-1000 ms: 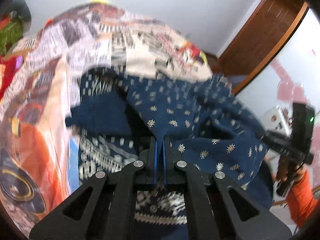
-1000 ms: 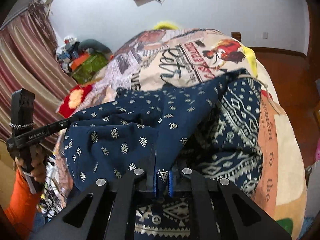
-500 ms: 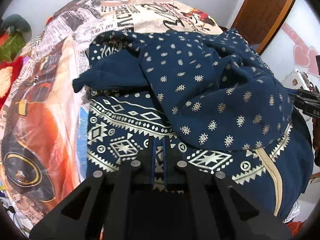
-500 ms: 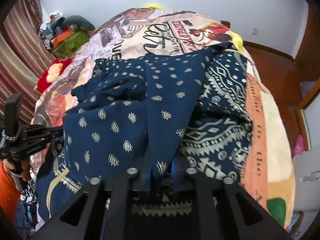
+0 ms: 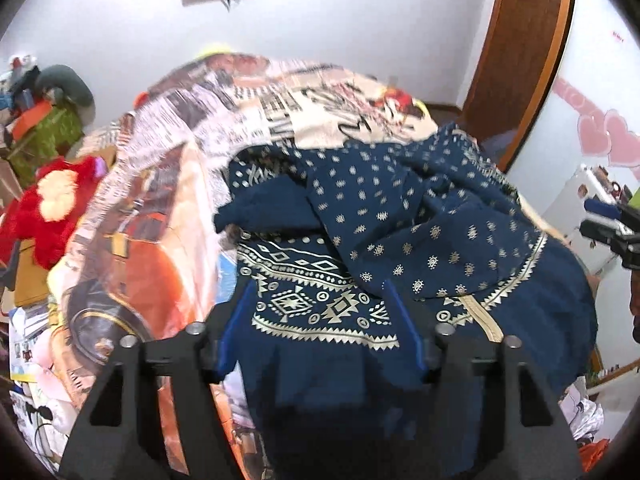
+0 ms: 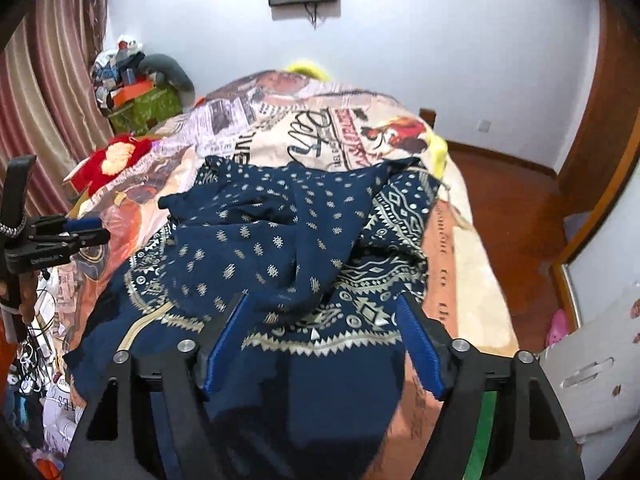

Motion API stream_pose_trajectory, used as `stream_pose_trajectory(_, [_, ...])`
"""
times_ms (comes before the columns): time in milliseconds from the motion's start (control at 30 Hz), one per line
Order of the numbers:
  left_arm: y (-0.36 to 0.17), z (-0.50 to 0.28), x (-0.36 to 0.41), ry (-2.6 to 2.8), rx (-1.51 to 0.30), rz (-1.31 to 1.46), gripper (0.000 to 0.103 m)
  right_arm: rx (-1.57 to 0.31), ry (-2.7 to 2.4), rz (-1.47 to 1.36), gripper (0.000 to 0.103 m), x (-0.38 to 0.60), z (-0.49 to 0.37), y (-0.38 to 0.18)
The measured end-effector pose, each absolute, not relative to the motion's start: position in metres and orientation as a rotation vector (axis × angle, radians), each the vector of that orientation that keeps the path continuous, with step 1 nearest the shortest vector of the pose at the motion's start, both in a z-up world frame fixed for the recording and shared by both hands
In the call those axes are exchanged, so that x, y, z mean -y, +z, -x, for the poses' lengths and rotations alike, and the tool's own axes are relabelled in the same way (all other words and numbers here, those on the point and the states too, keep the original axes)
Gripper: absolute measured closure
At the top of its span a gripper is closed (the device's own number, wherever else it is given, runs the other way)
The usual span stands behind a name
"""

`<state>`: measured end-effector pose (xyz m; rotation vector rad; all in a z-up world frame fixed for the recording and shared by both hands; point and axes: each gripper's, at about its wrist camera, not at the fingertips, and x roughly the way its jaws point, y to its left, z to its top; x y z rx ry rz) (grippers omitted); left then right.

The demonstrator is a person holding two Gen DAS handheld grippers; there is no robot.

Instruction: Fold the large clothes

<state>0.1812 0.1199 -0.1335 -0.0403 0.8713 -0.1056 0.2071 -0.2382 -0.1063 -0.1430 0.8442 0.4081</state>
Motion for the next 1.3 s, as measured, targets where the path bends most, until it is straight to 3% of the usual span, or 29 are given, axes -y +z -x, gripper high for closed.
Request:
stream_pose_trajectory(100, [-0.135, -0.163, -0.130, -0.080, -0.862, 0.050, 0.028, -0.842, 0.391, 0.133, 0.025, 0.248, -0.188, -0.106])
stream_pose_trajectory(567, [-0.248, -0.109, -0.184, 0.012, -1.079, 0.271, 0.028, -0.970, 0.334, -0.057, 0.026, 0.287, -0.119, -0.164])
stream_pose_trajectory(667, [-0.270, -0.107, -0.189, 0.005, -1.123, 0.375, 0.028, -0.969, 0.339, -0.083, 0.033, 0.285, -0.114, -0.168])
stream_pose_trajectory(767, [-0.281, -0.103, -0.185, -0.020, -1.133, 0.452, 0.028, -0.976, 0.368, -0.117, 0.052, 0.281, -0.112, -0.169])
stream_pose_trajectory(800, [-0.282, -0.103, -0.182, -0.036, -1.130, 0.464, 0.029, -0.980, 0.376, -0.116, 0.053, 0.278, -0.112, -0.170])
stream_pose_trajectory(967, [-0.278, -0.104, -0.178, -0.144, -1.134, 0.564, 0.051, -0.972, 0.388, -0.104, 0.069, 0.272, -0.110, -0.170])
stream_pose_trajectory(1100, [-0.266, -0.102, -0.167, -0.172, -1.123, 0.486, 0.068, -0.958, 0.405, -0.105, 0.082, 0.269, -0.109, -0.167])
stream_pose_trajectory(1167, [-0.257, -0.100, -0.163, -0.166, -1.104, 0.451, 0.094, -0.947, 0.405, -0.107, 0.088, 0.268, -0.109, -0.166])
stream_pose_trajectory(1300, [-0.221, -0.098, -0.157, -0.134, -0.997, 0.386, 0.096, -0.885, 0.416, -0.093, 0.095, 0.267, -0.108, -0.156])
